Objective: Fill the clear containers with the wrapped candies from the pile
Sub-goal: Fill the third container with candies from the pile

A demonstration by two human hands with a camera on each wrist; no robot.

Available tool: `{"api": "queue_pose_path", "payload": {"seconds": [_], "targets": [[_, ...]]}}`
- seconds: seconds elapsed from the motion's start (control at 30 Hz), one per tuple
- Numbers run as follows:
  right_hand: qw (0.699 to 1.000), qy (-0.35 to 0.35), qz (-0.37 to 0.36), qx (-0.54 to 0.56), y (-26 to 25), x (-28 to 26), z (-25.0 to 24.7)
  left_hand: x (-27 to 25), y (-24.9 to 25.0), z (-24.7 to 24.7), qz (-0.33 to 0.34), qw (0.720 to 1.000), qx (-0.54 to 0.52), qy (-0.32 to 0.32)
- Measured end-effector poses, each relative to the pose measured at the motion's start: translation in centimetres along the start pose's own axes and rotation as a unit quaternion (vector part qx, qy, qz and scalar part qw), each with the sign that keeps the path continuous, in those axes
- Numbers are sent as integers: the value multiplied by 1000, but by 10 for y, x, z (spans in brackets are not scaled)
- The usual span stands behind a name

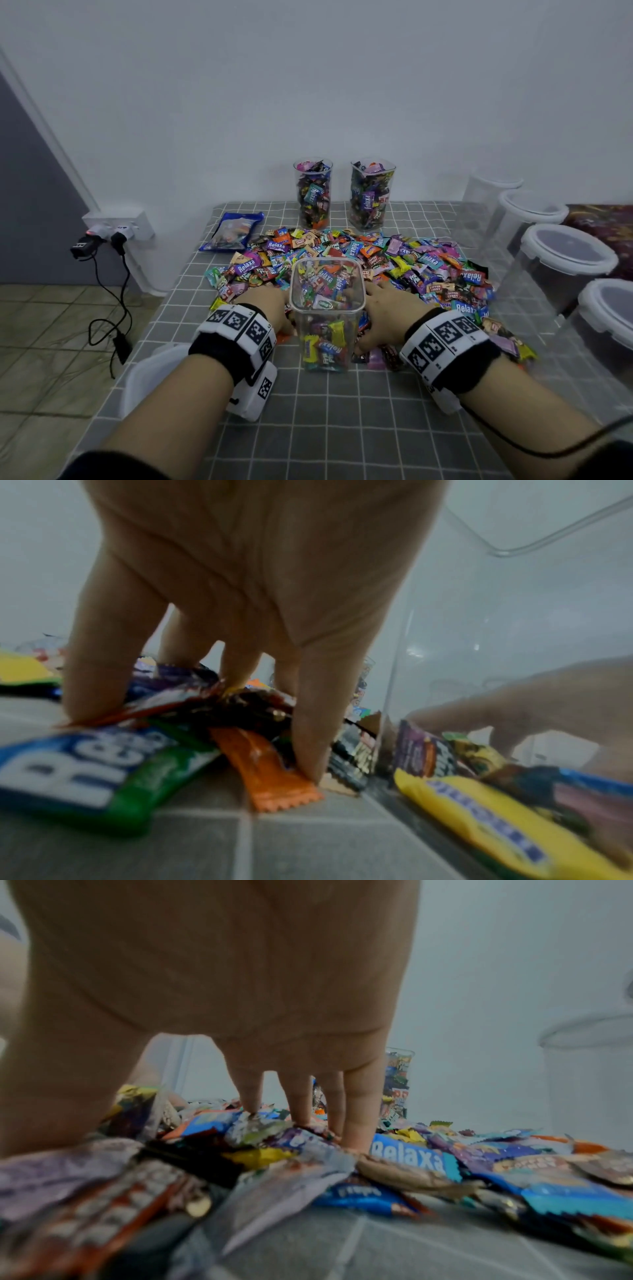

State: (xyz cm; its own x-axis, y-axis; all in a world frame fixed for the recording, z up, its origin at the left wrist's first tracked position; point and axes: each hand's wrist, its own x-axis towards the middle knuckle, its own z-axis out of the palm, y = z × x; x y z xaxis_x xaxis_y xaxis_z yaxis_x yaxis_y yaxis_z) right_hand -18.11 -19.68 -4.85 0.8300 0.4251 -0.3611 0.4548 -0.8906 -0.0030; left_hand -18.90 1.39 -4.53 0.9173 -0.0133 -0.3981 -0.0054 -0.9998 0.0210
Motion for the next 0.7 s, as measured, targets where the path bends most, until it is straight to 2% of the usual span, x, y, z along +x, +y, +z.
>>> {"api": "queue_pose_path", "payload": {"seconds": [0.1, 0.3, 0.5, 0.7], "targets": [[1000, 19, -6, -13, -4, -5, -2, -7, 8, -4, -30, 999, 1, 14], [999, 41, -4, 3, -8, -6, -1, -6, 9, -2, -32, 997, -24, 64], [998, 55, 3, 5, -9, -4, -3, -3, 3, 1, -5, 993, -1, 114], [997, 76, 2, -2, -10, -5, -3, -9, 6, -2, -21, 988, -13, 155]]}}
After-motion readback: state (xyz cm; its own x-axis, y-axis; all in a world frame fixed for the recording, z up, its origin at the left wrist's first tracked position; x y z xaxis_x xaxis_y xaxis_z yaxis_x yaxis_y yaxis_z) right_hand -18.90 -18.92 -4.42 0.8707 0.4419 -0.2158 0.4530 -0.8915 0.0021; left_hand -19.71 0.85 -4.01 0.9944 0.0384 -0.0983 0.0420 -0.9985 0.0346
